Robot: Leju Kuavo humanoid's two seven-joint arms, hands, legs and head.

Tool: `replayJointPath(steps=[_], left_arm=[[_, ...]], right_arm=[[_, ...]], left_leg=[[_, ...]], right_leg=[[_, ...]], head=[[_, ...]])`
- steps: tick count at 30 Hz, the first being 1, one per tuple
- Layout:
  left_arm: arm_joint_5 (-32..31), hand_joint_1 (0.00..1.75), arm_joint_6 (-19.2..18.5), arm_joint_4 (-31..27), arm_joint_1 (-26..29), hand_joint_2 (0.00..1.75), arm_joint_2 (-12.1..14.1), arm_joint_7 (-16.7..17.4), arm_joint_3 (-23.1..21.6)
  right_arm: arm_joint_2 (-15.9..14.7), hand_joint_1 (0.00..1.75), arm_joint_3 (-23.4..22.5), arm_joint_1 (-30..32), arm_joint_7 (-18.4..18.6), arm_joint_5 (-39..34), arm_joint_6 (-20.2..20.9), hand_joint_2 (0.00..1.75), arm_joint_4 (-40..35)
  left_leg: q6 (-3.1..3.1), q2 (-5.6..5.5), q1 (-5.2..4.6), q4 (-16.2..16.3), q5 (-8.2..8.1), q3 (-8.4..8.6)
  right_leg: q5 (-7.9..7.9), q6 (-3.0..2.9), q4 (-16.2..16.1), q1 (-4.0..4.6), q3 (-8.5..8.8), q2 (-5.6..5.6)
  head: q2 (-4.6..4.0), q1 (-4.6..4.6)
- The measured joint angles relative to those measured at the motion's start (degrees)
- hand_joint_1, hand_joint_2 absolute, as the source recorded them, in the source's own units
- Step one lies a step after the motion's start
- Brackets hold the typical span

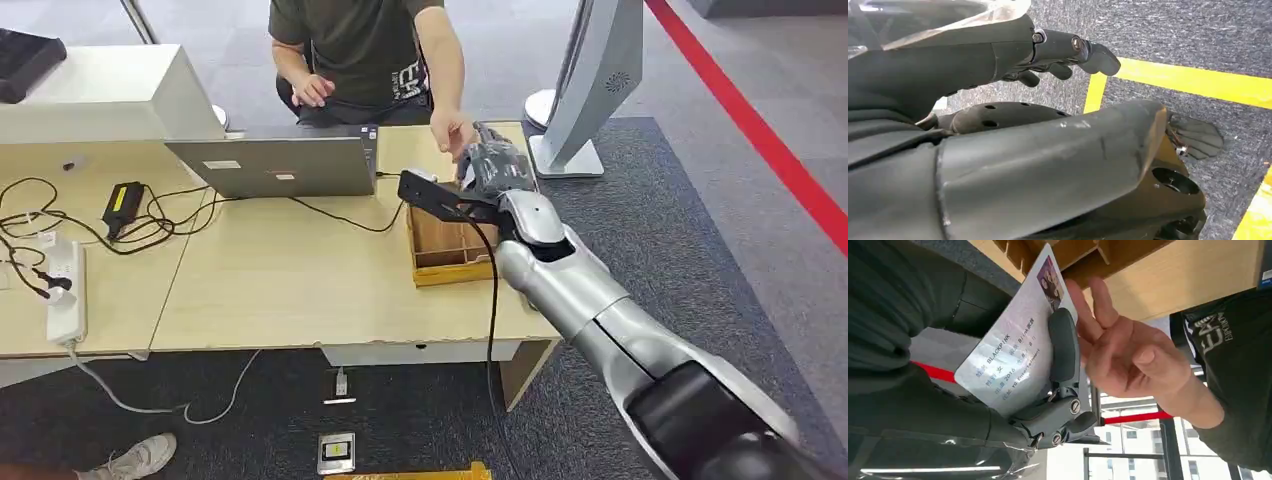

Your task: Pass the card to the sensor for recognition and then transmit it.

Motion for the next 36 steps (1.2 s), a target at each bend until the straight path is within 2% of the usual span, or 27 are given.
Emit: replayJointPath(steps=[15,16,17,19,23,28,34,36], left_arm=[[-1.81,0.0,0.11,-0.02,-0.77,0.0,0.02,1.38,-0.72],[-1.92,0.0,0.31,-0.02,-0.79,0.0,0.02,1.38,-0.81],[-1.92,0.0,0.37,-0.02,-0.82,0.0,0.02,1.35,-0.87],[-1.9,0.0,0.52,-0.02,-0.9,0.0,0.02,1.33,-0.96],[-1.68,0.0,0.66,-0.02,-0.99,0.0,0.02,1.33,-1.18],[-1.62,0.0,0.57,-0.02,-1.02,0.0,0.02,0.72,-1.44],[-1.88,0.0,0.02,-0.13,-1.45,0.0,0.0,-1.62,-1.57],[-2.47,0.0,-0.41,-0.22,-1.7,0.0,0.0,-1.38,-1.75]], right_arm=[[-0.7,1.75,-0.31,-0.34,-0.26,-1.27,-3.34,1.75,4.98],[-0.83,0.65,-0.39,-0.34,-0.26,-1.38,-3.5,1.75,5.2],[-1.01,0.0,-0.55,-0.34,-0.26,-1.49,-3.58,0.0,5.4],[-1.35,0.0,-0.66,-0.32,-0.22,-1.44,-3.89,0.0,5.68],[-2.06,0.0,-0.96,-0.2,-0.35,-1.12,-8.13,0.0,6.12],[-2.86,0.0,-1.2,-0.11,-0.33,-0.74,-7.89,0.0,6.73],[-3.69,0.0,-1.6,0.23,-1.09,-1.6,-7.93,0.0,6.97],[-4.29,0.0,-1.6,0.62,-0.81,-1.0,-6.69,0.0,6.91]], left_leg=[[0.0,0.0,0.0,0.02,0.0,0.01],[0.0,0.0,0.0,0.02,0.0,0.01],[0.0,0.0,-0.01,0.02,0.0,0.01],[0.0,0.01,0.0,0.02,0.0,0.01],[0.0,0.01,-0.01,0.02,0.0,0.0],[0.0,0.04,-0.01,0.03,0.0,0.01],[0.0,0.04,-0.01,0.04,0.0,0.02],[0.0,0.04,-0.01,0.04,0.0,0.02]], right_leg=[[0.0,0.0,-0.01,0.0,-0.02,0.0],[0.0,0.0,-0.01,0.0,-0.02,0.0],[0.0,0.0,-0.01,0.0,-0.02,0.0],[0.0,0.0,-0.01,0.0,-0.03,0.0],[0.0,0.0,-0.02,-0.01,-0.03,0.01],[0.01,0.0,-0.02,-0.01,-0.03,0.02],[0.02,0.0,-0.02,-0.01,-0.05,0.02],[0.01,0.0,-0.02,-0.01,-0.04,0.02]], head=[[0.0,0.0],[0.0,-0.02],[0.0,-0.02],[0.0,0.0],[0.0,0.0],[0.0,-0.02],[0.0,-0.02],[0.0,-0.02]])
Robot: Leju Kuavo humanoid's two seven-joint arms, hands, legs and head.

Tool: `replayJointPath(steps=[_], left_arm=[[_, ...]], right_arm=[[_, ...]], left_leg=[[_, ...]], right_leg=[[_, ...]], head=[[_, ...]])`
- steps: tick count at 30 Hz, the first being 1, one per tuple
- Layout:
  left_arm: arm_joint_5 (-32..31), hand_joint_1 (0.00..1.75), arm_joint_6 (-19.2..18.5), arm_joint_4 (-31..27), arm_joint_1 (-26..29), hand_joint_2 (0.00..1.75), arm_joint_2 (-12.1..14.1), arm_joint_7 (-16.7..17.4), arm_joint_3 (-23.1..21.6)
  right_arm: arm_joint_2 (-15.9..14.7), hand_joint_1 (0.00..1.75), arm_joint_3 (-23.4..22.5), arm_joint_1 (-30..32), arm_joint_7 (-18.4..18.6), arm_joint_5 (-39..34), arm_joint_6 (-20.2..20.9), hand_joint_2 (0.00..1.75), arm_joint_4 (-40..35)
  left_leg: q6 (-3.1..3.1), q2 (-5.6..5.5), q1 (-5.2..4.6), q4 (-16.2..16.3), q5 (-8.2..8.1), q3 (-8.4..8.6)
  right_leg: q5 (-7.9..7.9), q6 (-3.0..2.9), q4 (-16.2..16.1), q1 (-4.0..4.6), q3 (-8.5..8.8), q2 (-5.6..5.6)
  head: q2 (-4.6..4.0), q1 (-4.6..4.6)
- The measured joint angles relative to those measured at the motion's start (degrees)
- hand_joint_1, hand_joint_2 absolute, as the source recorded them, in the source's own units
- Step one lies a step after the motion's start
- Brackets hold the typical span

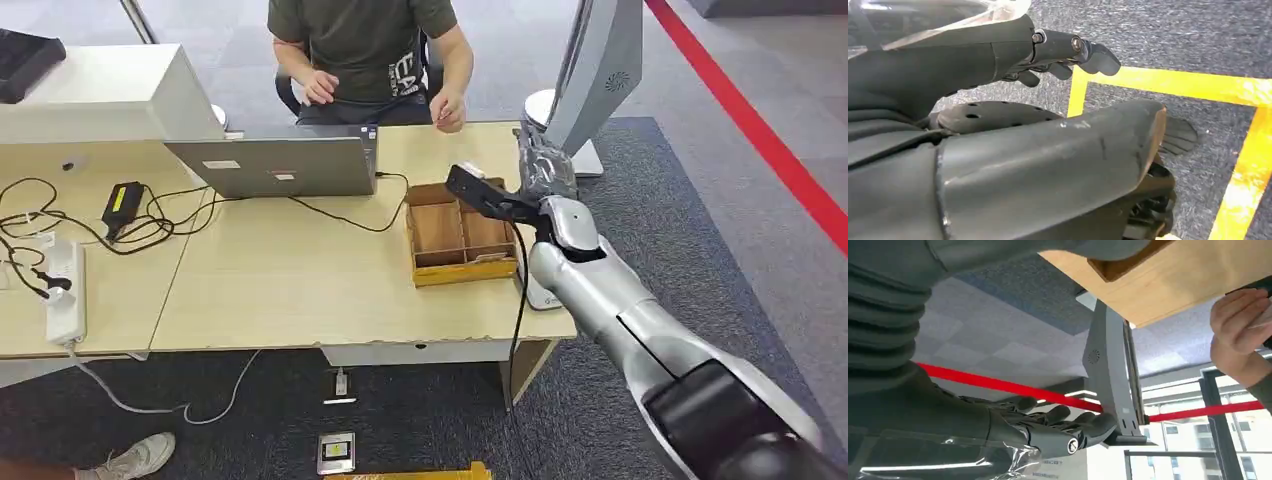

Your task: Pass the card to the sensor for recognition and then transmit it.

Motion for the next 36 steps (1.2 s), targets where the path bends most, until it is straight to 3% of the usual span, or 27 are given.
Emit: replayJointPath(steps=[4,10,18,22,23,29,36], left_arm=[[-0.68,0.0,0.06,-0.04,-0.11,0.0,0.0,0.48,-0.33],[-0.72,0.0,0.11,-0.04,-0.12,0.0,0.02,0.37,-0.61],[-0.24,0.0,0.11,-0.07,0.05,0.0,0.02,0.27,-0.7],[0.31,0.0,0.06,-0.07,0.32,0.0,0.02,-1.94,-0.7],[0.37,0.0,0.06,-0.07,0.38,0.0,0.02,-2.29,-0.7],[0.46,0.0,0.59,-0.07,0.41,0.0,0.02,-3.37,-0.7],[0.94,0.0,1.27,-0.2,0.38,0.0,0.0,-3.76,-0.7]], right_arm=[[-1.77,0.0,-0.02,1.8,1.27,0.08,1.91,0.0,-1.05],[-5.38,0.0,-1.14,5.17,-0.81,-3.15,3.22,0.0,-5.34],[-10.79,0.0,-3.89,10.46,-2.01,-13.07,3.22,0.0,-16.74],[-14.17,0.0,-5.64,13.21,-1.48,-17.93,3.11,0.0,-23.9],[-15.0,0.0,-5.95,13.84,-1.11,-18.67,3.04,1.75,-25.69],[-18.58,0.0,-6.58,18.56,0.05,-19.32,2.71,1.75,-34.45],[-19.32,0.0,-5.16,20.98,-0.7,-17.11,0.24,1.75,-39.5]], left_leg=[[0.0,-0.01,0.0,0.01,0.0,-0.02],[0.02,-0.01,-0.01,0.02,-0.02,-0.02],[0.02,-0.02,-0.01,0.02,-0.02,-0.03],[0.03,-0.02,-0.01,0.03,-0.02,-0.04],[0.03,-0.02,-0.01,0.03,-0.03,-0.04],[0.06,-0.01,-0.01,0.03,-0.05,-0.04],[0.05,0.0,0.0,0.01,-0.05,-0.05]], right_leg=[[0.0,0.0,-0.01,0.0,-0.01,0.0],[0.0,0.01,-0.02,-0.01,0.0,0.01],[0.0,0.01,-0.02,-0.01,0.0,0.01],[0.0,0.01,-0.04,-0.02,0.0,0.0],[0.0,0.01,-0.04,-0.02,0.0,0.0],[0.0,0.01,-0.04,-0.02,0.0,0.02],[0.0,0.01,-0.03,0.0,0.01,0.02]], head=[[0.0,0.0],[0.0,0.02],[0.0,0.0],[0.0,0.0],[0.0,0.02],[0.0,0.0],[0.0,-0.02]])
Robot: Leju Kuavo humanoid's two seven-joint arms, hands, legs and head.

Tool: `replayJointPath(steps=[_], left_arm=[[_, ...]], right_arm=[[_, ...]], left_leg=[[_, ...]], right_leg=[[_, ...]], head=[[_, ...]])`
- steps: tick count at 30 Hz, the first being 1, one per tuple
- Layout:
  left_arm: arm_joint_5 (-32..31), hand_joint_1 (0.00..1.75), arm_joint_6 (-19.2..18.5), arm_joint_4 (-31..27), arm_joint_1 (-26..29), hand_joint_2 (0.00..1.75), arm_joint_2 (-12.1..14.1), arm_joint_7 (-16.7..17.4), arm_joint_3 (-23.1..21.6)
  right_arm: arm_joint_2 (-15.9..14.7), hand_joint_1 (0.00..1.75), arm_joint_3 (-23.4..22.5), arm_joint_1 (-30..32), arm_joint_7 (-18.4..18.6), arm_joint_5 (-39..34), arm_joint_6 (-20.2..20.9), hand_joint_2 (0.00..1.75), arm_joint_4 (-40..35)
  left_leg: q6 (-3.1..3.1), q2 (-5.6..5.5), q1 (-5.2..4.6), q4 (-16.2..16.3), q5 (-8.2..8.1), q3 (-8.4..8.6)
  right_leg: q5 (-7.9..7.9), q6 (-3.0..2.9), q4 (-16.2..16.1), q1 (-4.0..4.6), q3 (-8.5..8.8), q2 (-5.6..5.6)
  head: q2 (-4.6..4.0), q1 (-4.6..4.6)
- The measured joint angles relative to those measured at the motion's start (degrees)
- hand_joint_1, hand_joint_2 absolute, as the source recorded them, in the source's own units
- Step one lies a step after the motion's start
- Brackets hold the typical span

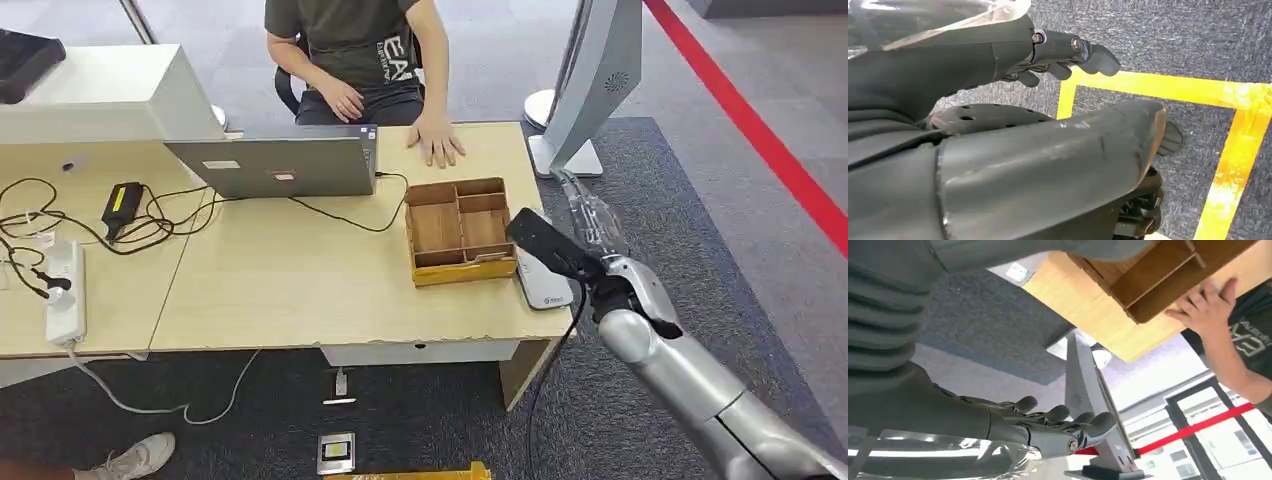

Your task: Pass the card to the sensor for recognition and then transmit it.

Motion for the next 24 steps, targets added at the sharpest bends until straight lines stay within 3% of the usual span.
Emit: replayJointPath(steps=[5,11,15,18,24], left_arm=[[0.37,0.0,0.02,-0.04,-0.03,0.0,0.0,0.13,0.0],[0.37,0.0,0.02,-0.04,-0.03,0.0,0.0,0.13,0.0],[0.46,0.0,0.02,-0.04,-0.09,0.0,0.0,0.37,0.0],[0.5,0.0,0.02,-0.15,-0.42,0.0,-0.02,1.33,0.0],[0.37,0.0,0.04,-0.18,-0.64,0.0,-0.02,1.46,0.0]], right_arm=[[0.33,0.0,1.85,0.56,0.15,7.83,-1.66,1.75,-0.48],[0.33,0.0,1.86,0.56,0.15,7.86,-1.66,1.75,-0.48],[0.59,0.0,3.03,0.6,0.35,12.4,-1.81,1.75,-0.39],[3.01,0.0,7.06,0.35,0.61,21.18,-0.96,1.75,3.54],[4.63,0.0,8.43,-0.85,0.07,20.96,-0.06,1.75,7.25]], left_leg=[[0.0,0.0,0.0,0.0,0.0,-0.04],[0.0,0.0,0.0,0.0,0.0,-0.04],[0.0,0.0,0.0,0.0,0.0,-0.04],[0.0,-0.02,0.0,-0.01,0.0,-0.07],[0.0,-0.02,0.0,-0.01,0.0,-0.07]], right_leg=[[0.0,0.0,0.0,-0.01,0.0,-0.01],[0.0,0.0,0.0,-0.01,0.0,-0.01],[0.0,0.0,0.0,-0.01,0.0,-0.01],[0.0,0.0,0.0,0.0,-0.01,-0.02],[0.0,0.0,0.0,0.0,-0.01,-0.02]], head=[[0.0,0.02],[0.0,0.02],[0.0,0.02],[0.0,0.02],[0.0,0.02]])
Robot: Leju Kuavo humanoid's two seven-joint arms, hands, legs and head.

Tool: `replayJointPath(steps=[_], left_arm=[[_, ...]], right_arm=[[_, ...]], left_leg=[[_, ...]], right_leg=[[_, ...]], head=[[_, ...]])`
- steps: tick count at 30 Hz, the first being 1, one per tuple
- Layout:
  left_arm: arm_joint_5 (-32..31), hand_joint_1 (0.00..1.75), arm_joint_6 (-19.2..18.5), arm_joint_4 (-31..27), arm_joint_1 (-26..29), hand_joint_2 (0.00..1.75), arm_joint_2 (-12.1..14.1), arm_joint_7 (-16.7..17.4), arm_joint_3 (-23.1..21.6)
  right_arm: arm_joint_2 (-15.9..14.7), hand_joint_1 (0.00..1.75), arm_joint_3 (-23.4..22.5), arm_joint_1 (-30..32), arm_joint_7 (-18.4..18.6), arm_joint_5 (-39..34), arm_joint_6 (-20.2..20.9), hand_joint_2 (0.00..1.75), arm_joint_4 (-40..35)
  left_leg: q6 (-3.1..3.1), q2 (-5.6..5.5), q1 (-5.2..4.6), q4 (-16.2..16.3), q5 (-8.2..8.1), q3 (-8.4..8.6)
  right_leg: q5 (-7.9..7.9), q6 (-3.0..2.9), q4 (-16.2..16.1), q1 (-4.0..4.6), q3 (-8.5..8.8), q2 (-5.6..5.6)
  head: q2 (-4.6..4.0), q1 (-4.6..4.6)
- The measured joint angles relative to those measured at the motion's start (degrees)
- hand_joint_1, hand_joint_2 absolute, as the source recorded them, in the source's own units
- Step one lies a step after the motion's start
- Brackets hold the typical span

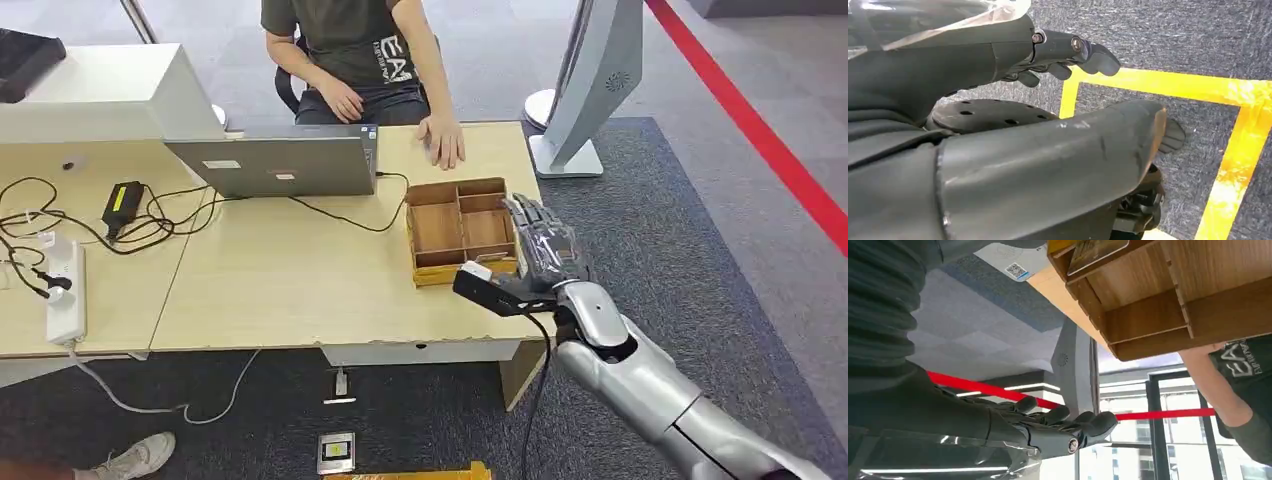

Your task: Pass the card to the sensor for recognition and then transmit it.

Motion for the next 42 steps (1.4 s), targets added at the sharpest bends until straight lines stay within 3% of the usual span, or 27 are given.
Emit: replayJointPath(steps=[10,25,42], left_arm=[[-0.02,0.0,0.09,0.0,-0.43,0.0,-0.02,1.99,-0.15],[0.22,0.0,0.61,0.0,-0.52,0.0,-0.15,2.34,-0.44],[0.39,0.0,1.01,0.0,-0.46,0.0,-0.15,2.93,-0.48]], right_arm=[[3.17,0.0,1.88,-2.24,-1.97,-1.72,-0.42,1.75,7.59],[8.76,0.0,2.6,-5.67,-5.25,-3.78,-4.52,1.75,21.28],[10.62,0.0,2.49,-6.06,-6.34,-5.84,-4.5,1.75,27.22]], left_leg=[[0.0,0.0,0.0,0.0,0.0,0.0],[0.0,-0.01,0.0,0.0,0.0,0.01],[0.0,0.0,0.0,0.01,0.0,0.01]], right_leg=[[0.0,0.0,0.01,0.0,-0.01,0.0],[0.0,0.0,0.01,0.0,-0.01,0.0],[0.0,0.0,0.0,0.0,-0.01,0.0]], head=[[0.0,0.0],[0.0,0.0],[0.0,0.02]])
